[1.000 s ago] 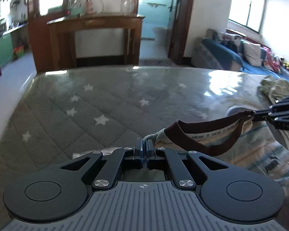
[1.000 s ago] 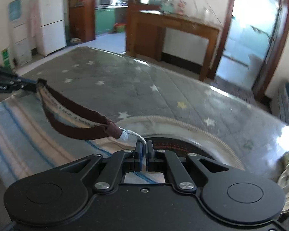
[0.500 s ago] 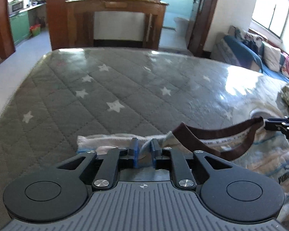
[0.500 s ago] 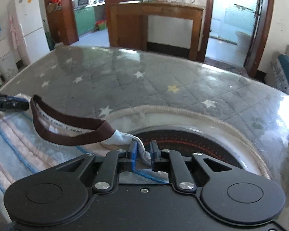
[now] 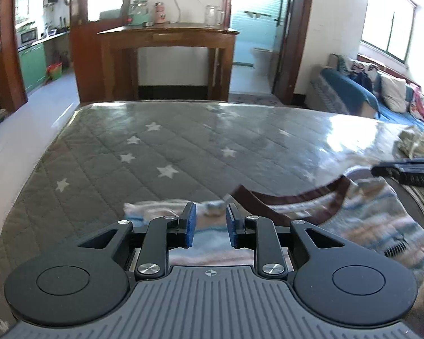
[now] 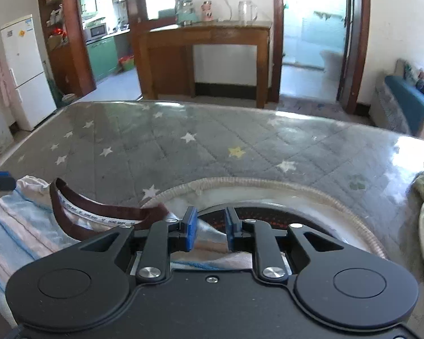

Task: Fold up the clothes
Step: 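Lay the collar edge over the hem with both grippers, folding the shirt in half, then open both grippers and release the folded shirt onto the mattress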

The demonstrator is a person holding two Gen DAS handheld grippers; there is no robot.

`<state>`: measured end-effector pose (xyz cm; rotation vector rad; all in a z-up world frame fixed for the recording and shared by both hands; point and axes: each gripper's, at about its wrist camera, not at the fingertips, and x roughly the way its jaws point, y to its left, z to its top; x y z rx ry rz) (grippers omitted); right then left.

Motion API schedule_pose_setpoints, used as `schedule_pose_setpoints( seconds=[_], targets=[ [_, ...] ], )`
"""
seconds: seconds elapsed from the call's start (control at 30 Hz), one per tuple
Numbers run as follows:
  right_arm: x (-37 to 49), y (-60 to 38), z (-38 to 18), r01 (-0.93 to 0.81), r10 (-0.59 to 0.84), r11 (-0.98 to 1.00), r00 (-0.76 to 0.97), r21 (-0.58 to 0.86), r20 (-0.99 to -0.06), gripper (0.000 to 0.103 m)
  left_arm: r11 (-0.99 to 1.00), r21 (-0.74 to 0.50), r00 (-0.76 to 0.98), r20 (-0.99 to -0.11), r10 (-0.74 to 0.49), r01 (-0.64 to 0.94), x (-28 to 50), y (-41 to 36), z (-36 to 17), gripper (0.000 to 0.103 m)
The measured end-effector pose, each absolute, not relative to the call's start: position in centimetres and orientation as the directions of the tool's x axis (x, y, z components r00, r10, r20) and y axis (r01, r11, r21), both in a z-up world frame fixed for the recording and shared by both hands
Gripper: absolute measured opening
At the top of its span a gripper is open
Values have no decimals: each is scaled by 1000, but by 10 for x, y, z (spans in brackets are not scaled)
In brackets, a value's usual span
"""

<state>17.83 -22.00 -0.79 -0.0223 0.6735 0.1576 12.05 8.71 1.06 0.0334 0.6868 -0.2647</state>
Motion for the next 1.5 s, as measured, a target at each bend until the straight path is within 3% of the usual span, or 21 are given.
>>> schedule_pose_setpoints(
  seconds=[0.13, 0.43, 0.63, 1.17, 1.3, 1.5],
  targets=[
    [169, -211, -13, -201, 195, 978, 756, 61, -625, 22, 965, -40, 730, -647, -222, 258, 119, 77, -3, 24],
    [164, -209, -39, -207, 177, 978, 725, 35, -665, 22, 974, -81, 699, -684, -208, 210, 128, 90, -29, 25],
    [138, -209, -31, -228, 197, 973, 739, 36, -644, 22, 978, -73, 717, -670, -192, 194, 115, 92, -24, 35],
    [50, -223, -36, -208, 201, 976, 755, 63, -624, 25, 987, -1, 774, -620, -127, 161, 50, 94, -14, 43],
    [37, -224, -36, -205, 201, 977, 763, 65, -614, 32, 987, 20, 779, -617, -111, 156, 41, 94, -15, 47],
    [32, -231, -43, -188, 186, 980, 747, 66, -638, 32, 990, 16, 764, -637, -100, 142, 38, 99, -22, 49]
  ],
)
